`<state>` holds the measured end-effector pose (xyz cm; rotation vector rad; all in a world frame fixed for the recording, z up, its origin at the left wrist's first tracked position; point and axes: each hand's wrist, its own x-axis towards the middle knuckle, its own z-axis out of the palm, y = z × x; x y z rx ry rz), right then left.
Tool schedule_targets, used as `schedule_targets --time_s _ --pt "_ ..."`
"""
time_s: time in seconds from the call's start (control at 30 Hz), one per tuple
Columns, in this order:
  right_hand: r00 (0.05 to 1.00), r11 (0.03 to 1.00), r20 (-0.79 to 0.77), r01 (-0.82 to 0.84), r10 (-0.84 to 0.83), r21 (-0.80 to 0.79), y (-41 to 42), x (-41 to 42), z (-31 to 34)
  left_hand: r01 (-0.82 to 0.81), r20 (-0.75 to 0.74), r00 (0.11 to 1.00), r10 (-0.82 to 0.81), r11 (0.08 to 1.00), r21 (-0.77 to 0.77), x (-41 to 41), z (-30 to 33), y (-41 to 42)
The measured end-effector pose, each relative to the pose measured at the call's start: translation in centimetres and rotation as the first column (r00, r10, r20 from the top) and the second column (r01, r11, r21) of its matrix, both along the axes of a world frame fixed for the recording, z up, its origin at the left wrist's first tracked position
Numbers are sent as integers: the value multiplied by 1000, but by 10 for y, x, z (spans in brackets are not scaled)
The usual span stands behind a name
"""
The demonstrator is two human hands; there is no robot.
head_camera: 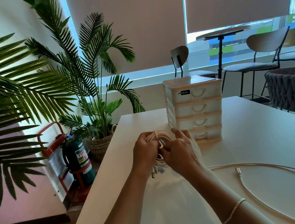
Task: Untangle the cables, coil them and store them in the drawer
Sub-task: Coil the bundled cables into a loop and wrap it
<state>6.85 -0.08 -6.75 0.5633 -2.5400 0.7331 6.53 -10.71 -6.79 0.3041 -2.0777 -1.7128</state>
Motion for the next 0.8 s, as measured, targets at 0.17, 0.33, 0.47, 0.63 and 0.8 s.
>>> schedule_targets --time_s 0.17,0.33,0.47,0.63,0.8 --pt "991 991 86 -99 107 -94 -1 -2 -1 68 -65 995 -73 995 -79 1 -1 -4" --pt "921 907 314 -86 230 -412 6 -1 7 17 -147 987 -69 943 -334 -2 -6 -8" --pt "828 815 414 -86 378 -573 6 -4 5 -91 -195 981 1 886 -455 -6 -10 -13" --pt "831 905 483 -58 277 -421 10 -3 8 -180 -219 974 63 801 -571 -10 -16 -23" --pt "818 874 470 -78 332 -480 20 -2 13 -197 -246 968 58 780 -594 -9 -13 -26"
